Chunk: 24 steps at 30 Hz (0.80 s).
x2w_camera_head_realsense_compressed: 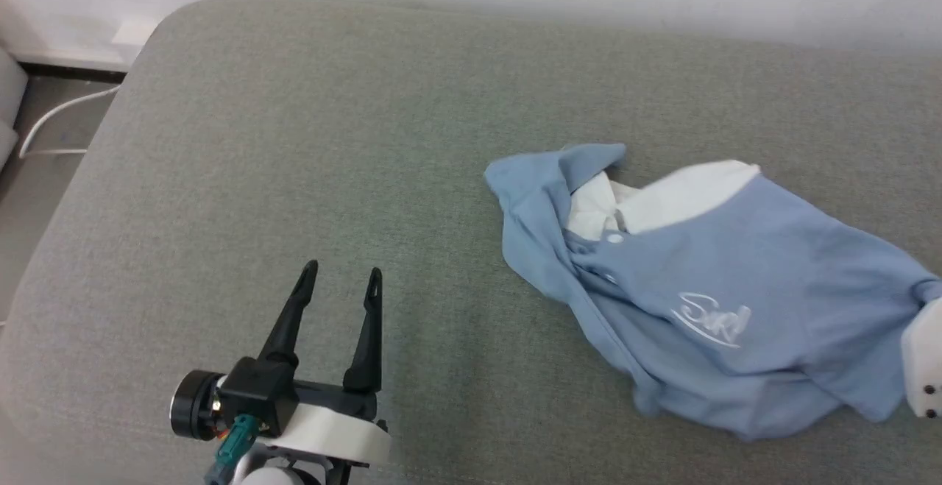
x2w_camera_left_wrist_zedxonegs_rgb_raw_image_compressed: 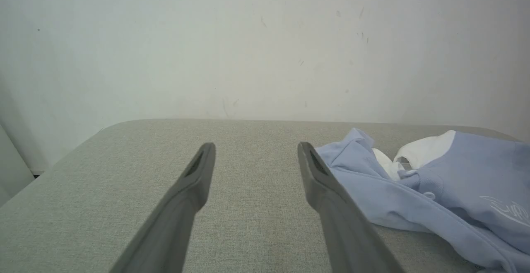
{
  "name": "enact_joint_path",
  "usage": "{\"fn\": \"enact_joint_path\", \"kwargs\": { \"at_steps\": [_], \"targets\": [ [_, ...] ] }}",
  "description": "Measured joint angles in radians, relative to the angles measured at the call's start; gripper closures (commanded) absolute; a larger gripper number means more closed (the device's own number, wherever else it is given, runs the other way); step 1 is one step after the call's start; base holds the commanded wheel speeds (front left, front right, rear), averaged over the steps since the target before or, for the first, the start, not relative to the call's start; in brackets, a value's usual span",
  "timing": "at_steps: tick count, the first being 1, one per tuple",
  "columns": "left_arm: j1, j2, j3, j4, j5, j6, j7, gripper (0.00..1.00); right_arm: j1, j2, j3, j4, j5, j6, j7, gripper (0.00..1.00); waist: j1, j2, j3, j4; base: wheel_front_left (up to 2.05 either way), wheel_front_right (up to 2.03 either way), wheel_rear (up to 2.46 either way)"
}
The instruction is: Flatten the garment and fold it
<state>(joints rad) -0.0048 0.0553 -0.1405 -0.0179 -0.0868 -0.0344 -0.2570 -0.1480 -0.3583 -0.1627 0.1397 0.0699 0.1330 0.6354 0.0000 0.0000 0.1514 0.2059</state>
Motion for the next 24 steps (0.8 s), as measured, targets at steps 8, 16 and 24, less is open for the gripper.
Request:
{"fn": "enact_joint_path", "kwargs": {
  "at_steps": [8, 16, 24],
  "targets": [
    [-0.002, -0.001, -0.025, -0.004, -0.011, -0.002, 0.0, 0.0, -0.006, -0.023, -0.013, 0.115, -0.064, 0.0, -0.125, 0.0, 0.0, 0.0, -0.006, -0.039, 0.0, 0.0, 0.0],
    [-0.06, -0.001, -0.055, 0.1, -0.044, -0.038, 0.001, 0.0, -0.03, 0.1, -0.008, 0.024, -0.061, 0.0, -0.3, 0.0, 0.0, 0.0, -0.009, -0.097, 0.0, 0.0, 0.0],
    [-0.317, 0.022, -0.143, 0.302, -0.03, -0.078, 0.261, 0.0, 0.039, 0.19, 0.029, -0.145, -0.035, 0.0, -0.347, 0.0, 0.0, 0.0, 0.017, -0.177, 0.0, 0.0, 0.0]
  ]
}}
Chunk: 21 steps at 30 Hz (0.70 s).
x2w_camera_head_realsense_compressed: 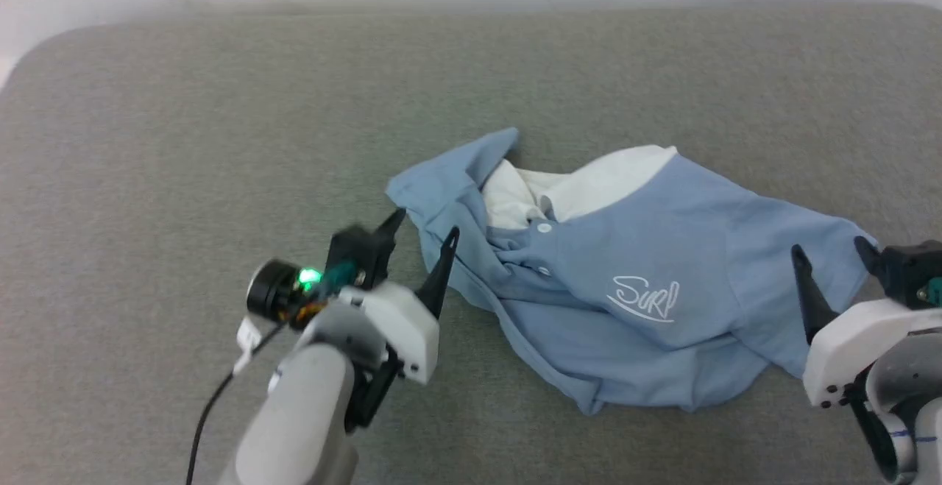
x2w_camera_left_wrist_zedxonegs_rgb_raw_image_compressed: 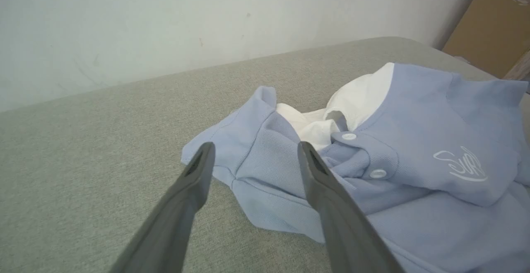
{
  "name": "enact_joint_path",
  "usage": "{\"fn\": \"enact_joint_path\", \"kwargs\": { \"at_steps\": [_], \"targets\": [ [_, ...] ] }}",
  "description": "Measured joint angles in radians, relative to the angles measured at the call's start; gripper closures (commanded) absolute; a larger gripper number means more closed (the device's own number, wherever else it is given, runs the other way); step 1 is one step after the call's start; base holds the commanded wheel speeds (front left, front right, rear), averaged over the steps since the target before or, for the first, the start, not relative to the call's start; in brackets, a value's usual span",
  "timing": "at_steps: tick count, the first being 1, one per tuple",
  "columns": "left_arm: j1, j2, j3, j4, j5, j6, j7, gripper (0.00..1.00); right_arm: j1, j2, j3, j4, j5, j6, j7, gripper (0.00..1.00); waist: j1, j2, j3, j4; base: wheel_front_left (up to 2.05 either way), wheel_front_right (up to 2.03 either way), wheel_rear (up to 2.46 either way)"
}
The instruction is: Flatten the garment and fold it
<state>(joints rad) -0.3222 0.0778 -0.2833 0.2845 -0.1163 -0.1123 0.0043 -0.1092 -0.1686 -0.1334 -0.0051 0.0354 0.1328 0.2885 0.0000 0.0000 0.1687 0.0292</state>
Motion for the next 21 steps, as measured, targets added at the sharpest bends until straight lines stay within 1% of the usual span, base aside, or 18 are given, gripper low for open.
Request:
{"fn": "enact_joint_path", "kwargs": {
  "at_steps": [3, 6, 12, 13, 14, 15, 17, 19, 21],
  "targets": [
    [-0.096, 0.011, -0.022, 0.073, -0.004, -0.003, 0.081, 0.0, 0.016, 0.019, 0.012, -0.025, 0.0, 0.0, 0.0, 0.0, 0.0001, 0.0, 0.021, -0.031, 0.0, 0.0, 0.0],
    [-0.164, 0.027, -0.029, 0.157, -0.007, -0.003, 0.14, 0.0, 0.021, 0.03, 0.021, -0.029, 0.0, 0.0, 0.0, 0.0, 0.0001, 0.0, 0.043, -0.063, 0.0, 0.0, 0.0],
    [-0.258, 0.064, -0.051, 0.316, 0.033, 0.0, 0.205, 0.0, 0.031, 0.04, 0.03, -0.016, 0.0, 0.0, -0.012, 0.0, 0.0001, 0.0, 0.085, -0.116, 0.0, 0.0, 0.0],
    [-0.265, 0.069, -0.06, 0.342, 0.041, 0.0, 0.216, 0.26, 0.033, 0.041, 0.033, -0.013, -0.001, 0.0, -0.015, 0.0, 0.0001, 0.0, 0.091, -0.123, 0.0, 0.0, 0.0],
    [-0.271, 0.07, -0.064, 0.361, 0.04, 0.0, 0.221, 0.75, 0.034, 0.043, 0.034, -0.01, -0.001, 0.0, -0.018, 0.0, 0.0001, 0.0, 0.097, -0.129, 0.0, 0.0, 0.0],
    [-0.28, 0.071, -0.066, 0.372, 0.038, 0.0, 0.221, 1.0, 0.034, 0.044, 0.035, -0.008, -0.001, 0.0, -0.02, 0.0, -0.0001, 0.0, 0.102, -0.134, 0.0, 0.0, 0.0],
    [-0.291, 0.071, -0.066, 0.38, 0.025, -0.001, 0.193, 1.0, 0.034, 0.048, 0.033, -0.004, -0.001, 0.0, -0.025, 0.0, 0.0001, 0.0, 0.108, -0.14, 0.0, 0.0, 0.0],
    [-0.292, 0.071, -0.055, 0.382, 0.014, 0.001, 0.131, 1.0, 0.037, 0.049, 0.031, 0.0, -0.001, 0.0, -0.029, 0.0, 0.0002, 0.0, 0.108, -0.137, 0.0, 0.0, 0.0],
    [-0.287, 0.075, -0.032, 0.379, 0.002, 0.028, 0.062, 1.0, 0.041, 0.049, 0.031, 0.004, -0.001, 0.0, -0.034, 0.0, 0.0001, 0.0, 0.104, -0.13, 0.0, 0.0, 0.0]
  ]
}}
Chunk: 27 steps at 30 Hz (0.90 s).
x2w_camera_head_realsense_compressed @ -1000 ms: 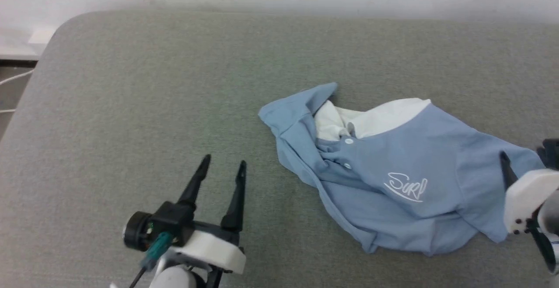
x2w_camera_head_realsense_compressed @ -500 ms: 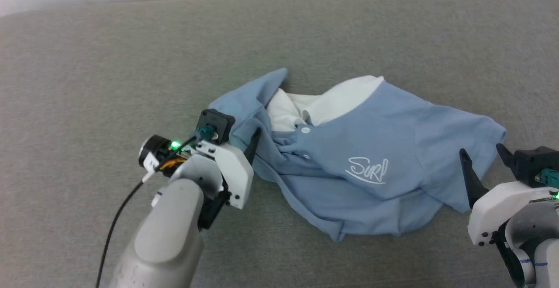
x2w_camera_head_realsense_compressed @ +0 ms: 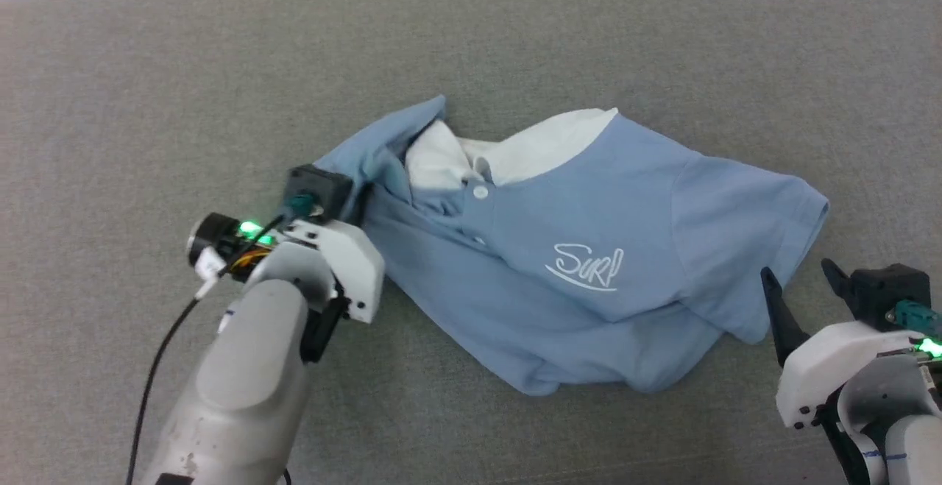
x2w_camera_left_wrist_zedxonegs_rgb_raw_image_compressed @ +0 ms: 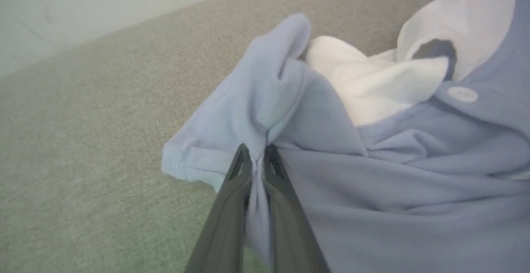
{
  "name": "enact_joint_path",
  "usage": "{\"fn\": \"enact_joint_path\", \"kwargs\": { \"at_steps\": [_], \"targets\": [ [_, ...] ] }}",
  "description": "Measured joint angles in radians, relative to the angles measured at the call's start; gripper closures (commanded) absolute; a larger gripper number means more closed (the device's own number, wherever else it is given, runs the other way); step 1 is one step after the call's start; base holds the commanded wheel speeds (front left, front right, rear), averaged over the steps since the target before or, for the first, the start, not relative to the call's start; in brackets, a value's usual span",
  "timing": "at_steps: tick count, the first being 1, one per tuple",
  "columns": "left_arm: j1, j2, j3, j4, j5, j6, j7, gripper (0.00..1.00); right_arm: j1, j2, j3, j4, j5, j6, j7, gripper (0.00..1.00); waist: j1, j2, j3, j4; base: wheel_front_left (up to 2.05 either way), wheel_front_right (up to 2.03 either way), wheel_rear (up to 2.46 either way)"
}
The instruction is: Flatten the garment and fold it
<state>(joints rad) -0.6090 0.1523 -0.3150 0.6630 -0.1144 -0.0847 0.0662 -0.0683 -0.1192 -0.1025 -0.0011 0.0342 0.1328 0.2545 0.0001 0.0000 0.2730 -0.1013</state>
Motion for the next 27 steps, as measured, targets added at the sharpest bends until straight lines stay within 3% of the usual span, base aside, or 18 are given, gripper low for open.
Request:
{"fn": "enact_joint_path", "kwargs": {
  "at_steps": [7, 13, 14, 15, 16, 21, 27],
  "targets": [
    [0.073, 0.016, 0.108, -0.115, -0.058, 0.106, -0.215, 1.0, 0.03, -0.006, 0.005, 0.009, 0.001, 0.0, 0.002, 0.0, 0.0, 0.0, -0.037, 0.055, 0.0, 0.0, 0.0],
    [0.244, 0.023, 0.198, -0.165, -0.121, 0.201, -0.237, 1.0, 0.042, -0.007, 0.026, 0.013, 0.012, 0.0, 0.018, 0.0, -0.0002, 0.0, -0.076, 0.121, 0.0, 0.0, 0.0],
    [0.28, 0.022, 0.198, -0.155, -0.126, 0.209, -0.216, 0.8, 0.046, -0.01, 0.03, 0.016, 0.012, 0.0, 0.019, 0.0, -0.0003, 0.0, -0.082, 0.132, 0.0, 0.0, 0.0],
    [0.311, 0.017, 0.197, -0.139, -0.132, 0.212, -0.195, 0.18, 0.049, -0.014, 0.037, 0.017, 0.012, 0.0, 0.02, 0.0, -0.0003, 0.0001, -0.086, 0.141, 0.0, 0.0, 0.0],
    [0.338, 0.009, 0.193, -0.126, -0.135, 0.213, -0.18, 0.0, 0.051, -0.018, 0.044, 0.021, 0.013, 0.0, 0.023, 0.0, -0.0003, 0.0, -0.091, 0.15, 0.0, 0.0, 0.0],
    [0.368, -0.026, 0.185, -0.181, -0.143, 0.211, -0.279, 0.0, 0.033, -0.043, 0.06, 0.031, 0.065, 0.0, 0.026, 0.0, -0.0003, 0.0, -0.106, 0.191, 0.0, 0.0, 0.0],
    [0.377, -0.022, 0.174, -0.336, -0.091, 0.208, -0.323, 0.0, -0.084, -0.118, 0.099, 0.08, 0.125, 0.0, 0.076, 0.0, -0.0002, 0.0, -0.111, 0.239, 0.0, 0.0, 0.0]
  ]
}}
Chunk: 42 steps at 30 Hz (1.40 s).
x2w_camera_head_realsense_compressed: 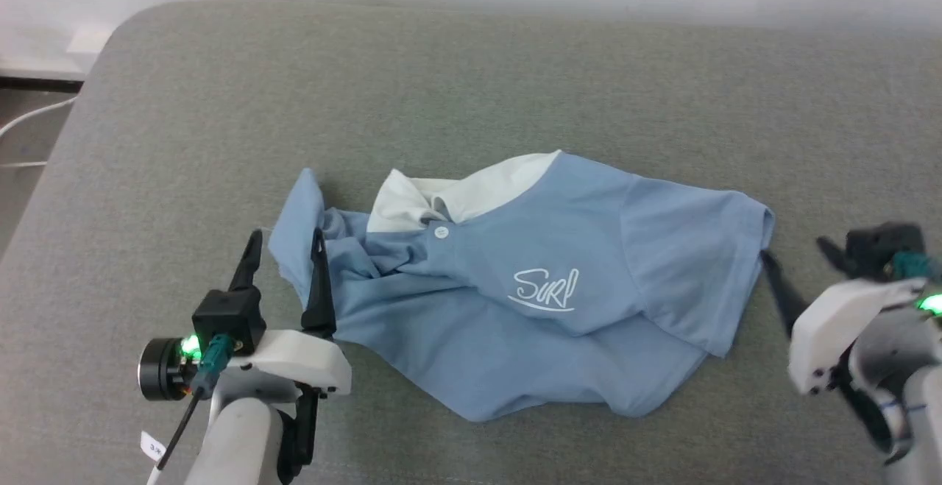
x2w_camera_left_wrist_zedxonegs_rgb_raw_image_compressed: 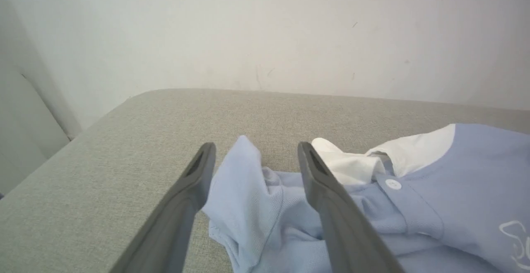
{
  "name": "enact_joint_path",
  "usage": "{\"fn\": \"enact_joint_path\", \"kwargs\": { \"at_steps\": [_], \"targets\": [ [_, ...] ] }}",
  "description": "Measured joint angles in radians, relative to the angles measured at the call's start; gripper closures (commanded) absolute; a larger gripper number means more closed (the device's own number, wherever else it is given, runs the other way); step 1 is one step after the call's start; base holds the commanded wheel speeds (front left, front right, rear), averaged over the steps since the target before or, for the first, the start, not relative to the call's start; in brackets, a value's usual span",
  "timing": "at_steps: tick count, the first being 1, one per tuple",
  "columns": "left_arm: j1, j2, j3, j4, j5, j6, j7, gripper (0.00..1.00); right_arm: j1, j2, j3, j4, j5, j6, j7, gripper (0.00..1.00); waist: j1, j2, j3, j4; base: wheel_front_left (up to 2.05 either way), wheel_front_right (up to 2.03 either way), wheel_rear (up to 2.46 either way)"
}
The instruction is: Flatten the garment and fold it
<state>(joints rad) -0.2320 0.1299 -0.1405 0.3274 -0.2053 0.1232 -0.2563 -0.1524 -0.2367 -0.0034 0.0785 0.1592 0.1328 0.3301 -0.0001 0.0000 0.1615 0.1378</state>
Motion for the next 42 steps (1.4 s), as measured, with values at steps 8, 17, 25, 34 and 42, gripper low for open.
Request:
{"fn": "enact_joint_path", "kwargs": {
  "at_steps": [8, 17, 25, 34, 42],
  "targets": [
    [0.096, -0.015, -0.007, -0.146, 0.049, -0.016, -0.001, 0.0, -0.144, -0.089, 0.011, 0.168, 0.034, 0.0, 0.065, 0.0, 0.0, 0.0, 0.011, 0.065, 0.0, 0.0, 0.0],
    [0.124, -0.036, 0.0, -0.146, 0.058, -0.034, -0.001, 0.0, -0.213, -0.124, 0.093, 0.294, 0.068, 0.0, 0.025, 0.73, 0.0001, 0.0, 0.03, 0.111, 0.0, 0.0, 0.0],
    [0.135, -0.04, 0.018, -0.128, 0.068, -0.043, -0.001, 0.0, -0.218, -0.137, 0.118, 0.315, 0.043, 0.0, -0.084, 1.0, 0.0001, 0.0, 0.006, 0.092, 0.0, 0.0, 0.0],
    [0.151, -0.053, 0.046, -0.137, 0.068, -0.052, -0.001, 0.0, -0.146, -0.154, -0.011, 0.036, -0.042, 0.0, -0.125, 1.0, 0.0, 0.0, -0.041, 0.044, 0.0, 0.0, 0.0],
    [0.155, -0.064, 0.052, -0.153, 0.068, -0.062, -0.001, 0.0, -0.106, -0.247, -0.187, 0.019, -0.065, 0.0, 0.044, 1.0, 0.0, 0.0, -0.027, 0.019, 0.0, 0.0, 0.0]
  ]
}}
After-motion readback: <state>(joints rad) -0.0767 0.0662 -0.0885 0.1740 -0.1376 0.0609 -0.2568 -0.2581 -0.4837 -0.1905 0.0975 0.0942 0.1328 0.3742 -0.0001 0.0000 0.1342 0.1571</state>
